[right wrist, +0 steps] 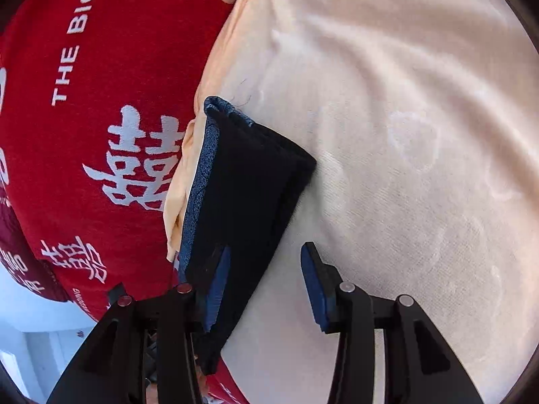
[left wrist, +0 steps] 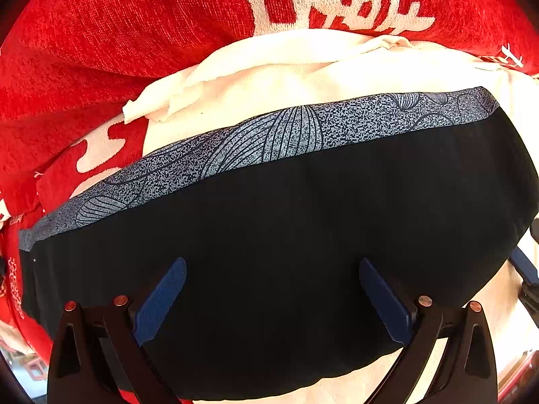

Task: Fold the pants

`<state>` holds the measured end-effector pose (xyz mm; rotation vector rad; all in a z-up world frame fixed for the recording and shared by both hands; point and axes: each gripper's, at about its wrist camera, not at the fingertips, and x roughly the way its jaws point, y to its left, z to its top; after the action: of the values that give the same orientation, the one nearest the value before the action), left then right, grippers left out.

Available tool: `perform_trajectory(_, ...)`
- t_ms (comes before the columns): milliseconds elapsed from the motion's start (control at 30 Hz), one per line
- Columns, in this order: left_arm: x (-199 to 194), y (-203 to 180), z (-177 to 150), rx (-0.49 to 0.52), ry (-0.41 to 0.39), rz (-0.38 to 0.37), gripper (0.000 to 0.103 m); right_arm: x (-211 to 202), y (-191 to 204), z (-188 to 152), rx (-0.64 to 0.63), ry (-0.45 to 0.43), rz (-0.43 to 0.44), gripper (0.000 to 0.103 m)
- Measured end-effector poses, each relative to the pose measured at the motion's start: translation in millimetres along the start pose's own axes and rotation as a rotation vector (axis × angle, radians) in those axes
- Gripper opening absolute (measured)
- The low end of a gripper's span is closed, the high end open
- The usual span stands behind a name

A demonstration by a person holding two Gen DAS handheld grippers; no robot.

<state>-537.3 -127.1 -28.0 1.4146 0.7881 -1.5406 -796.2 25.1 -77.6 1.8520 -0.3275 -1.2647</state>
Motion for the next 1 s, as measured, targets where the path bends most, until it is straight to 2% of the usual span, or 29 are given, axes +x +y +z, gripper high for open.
perform_trajectory(200, -3.0, -3.9, -1.8, 0.007, -0.013, 0.009, 0.103, 11.0, -8.2, 7.6, 0.004, -0.048, 0.119, 0.048)
perform_trajectory(400, -7.5, -2.7, 0.4, 0.020, 0.001, 0.001, 0.103, 29.4, 9.4, 26.6, -0.079, -0.081, 0.167, 0.048)
perform_trajectory(433, -11.6, -1.0, 0.9, 0.023, 0.003, 0.009, 0.100, 31.7, 11.0, 28.8, -0.075, -0.081, 0.174, 0.048)
perform_trajectory(467, -19.3, 1.2, 1.1, 0.023, -0.017, 0.016, 0.088, 34.9, 12.9, 31.2, -0.057, -0.073, 0.178, 0.046)
perform_trajectory(500, -27.5, 3.6, 1.1, 0.026, -0.038, 0.004, 0.086, 36.8, 13.8, 32.4, -0.042, -0.061, 0.173, 0.039)
perform_trajectory(533, -32.5, 5.1, 0.5, 0.030, -0.051, -0.003, 0.086, 39.0, 14.3, 33.9, -0.011, -0.036, 0.155, 0.017)
perform_trajectory(567, -37.3, 6.0, -1.0, 0.038, -0.068, -0.005, 0.086, 39.3, 13.6, 33.8, 0.009, -0.026, 0.166, 0.013)
perform_trajectory(633, -34.4, 2.4, -5.4, 0.063, -0.068, -0.002, 0.086, 33.2, 17.9, 30.2, 0.015, -0.029, 0.189, 0.013)
perform_trajectory(700, -14.2, -7.9, -14.1, 0.089, -0.017, -0.006, 0.086, 24.2, 27.0, 23.6, -0.010, -0.031, 0.220, 0.013)
perform_trajectory(767, -12.7, -11.9, -22.5, 0.071, -0.092, -0.003, 0.087, 17.0, 37.4, 16.1, -0.027, -0.036, 0.259, 0.013)
perform_trajectory(833, -13.6, -11.3, -23.3, 0.076, -0.097, -0.010, 0.087, 12.7, 46.5, 10.0, -0.047, -0.037, 0.267, 0.013)
perform_trajectory(900, -11.5, -4.7, -21.5, 0.055, -0.079, -0.047, 0.088, 13.1, 57.9, 3.6, -0.075, -0.037, 0.257, 0.013)
perform_trajectory(967, -7.4, 1.2, -20.9, 0.049, -0.078, -0.053, 0.101, 12.2, 71.1, -0.2, -0.110, -0.040, 0.240, 0.013)
perform_trajectory(1000, -4.3, 5.4, -20.2, 0.043, -0.076, -0.060, 0.103, 11.5, 78.2, -2.6, -0.135, -0.042, 0.226, 0.013)
